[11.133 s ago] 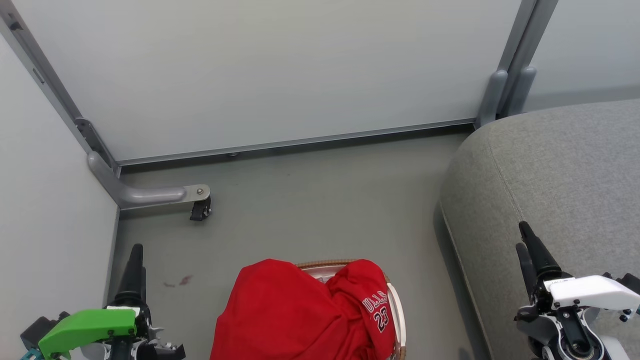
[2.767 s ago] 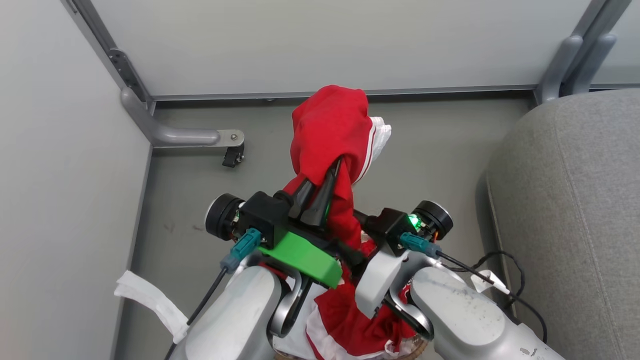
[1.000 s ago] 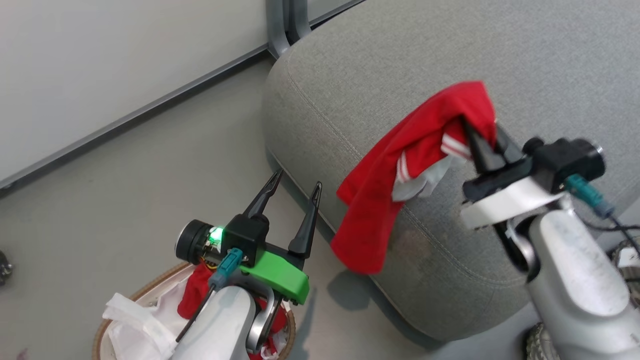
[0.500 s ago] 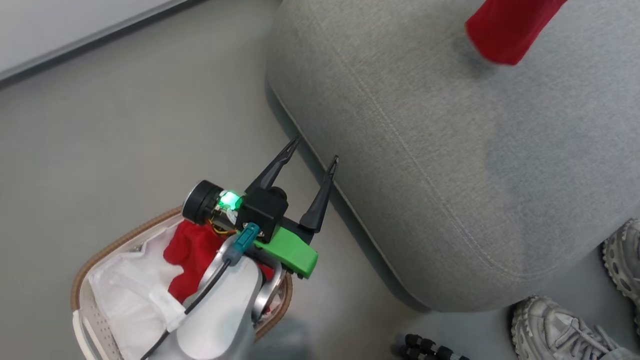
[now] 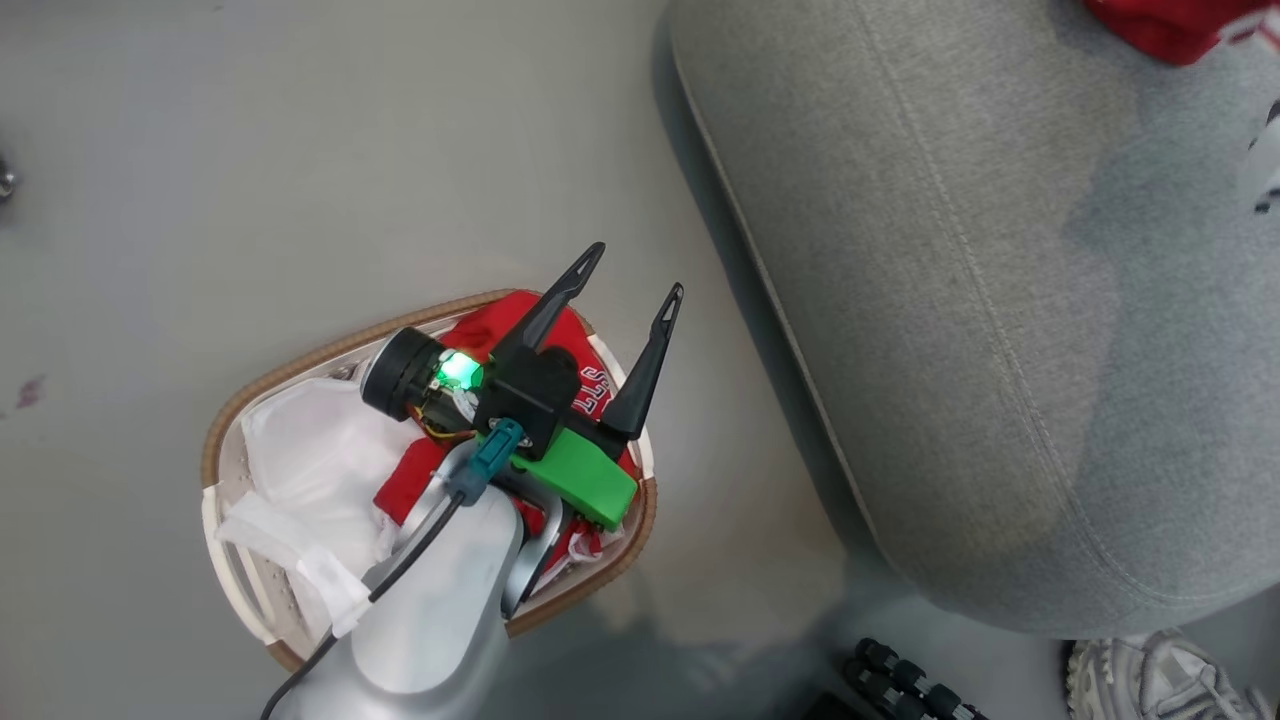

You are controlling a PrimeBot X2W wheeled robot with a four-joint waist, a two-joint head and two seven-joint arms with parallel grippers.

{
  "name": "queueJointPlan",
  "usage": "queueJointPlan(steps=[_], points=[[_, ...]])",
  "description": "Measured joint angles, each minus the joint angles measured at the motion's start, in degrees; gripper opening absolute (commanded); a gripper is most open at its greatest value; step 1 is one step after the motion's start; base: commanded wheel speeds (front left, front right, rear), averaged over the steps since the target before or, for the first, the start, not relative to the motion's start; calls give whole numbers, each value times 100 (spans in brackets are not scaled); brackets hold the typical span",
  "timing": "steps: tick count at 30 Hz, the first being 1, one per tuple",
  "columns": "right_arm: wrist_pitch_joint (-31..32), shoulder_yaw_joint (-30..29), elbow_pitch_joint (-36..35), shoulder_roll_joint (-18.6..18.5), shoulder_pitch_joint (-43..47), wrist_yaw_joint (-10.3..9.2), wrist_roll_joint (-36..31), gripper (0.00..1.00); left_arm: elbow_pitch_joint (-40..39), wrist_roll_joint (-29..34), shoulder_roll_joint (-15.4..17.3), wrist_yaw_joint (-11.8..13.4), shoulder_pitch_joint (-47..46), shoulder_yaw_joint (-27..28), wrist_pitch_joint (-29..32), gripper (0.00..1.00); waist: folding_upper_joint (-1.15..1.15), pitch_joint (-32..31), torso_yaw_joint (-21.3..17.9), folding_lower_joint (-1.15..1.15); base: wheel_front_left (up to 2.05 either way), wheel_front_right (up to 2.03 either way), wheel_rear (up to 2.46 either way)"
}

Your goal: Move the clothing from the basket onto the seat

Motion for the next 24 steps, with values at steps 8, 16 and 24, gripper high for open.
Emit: queueJointPlan(steps=[8,16,24], points=[[0,-497,154,225,1485,0,-42,43,53,-105,1,-2,237,207,1,100,0,-226,231,-1,0,0,0],[0,-949,-293,543,2570,0,31,100,-29,-216,0,48,700,399,1,100,0,-801,219,-1,0,0,0],[0,-1053,-1368,1006,2938,0,93,100,-168,-378,-2,214,1004,572,0,100,0,-1312,322,-1,0,0,0]])
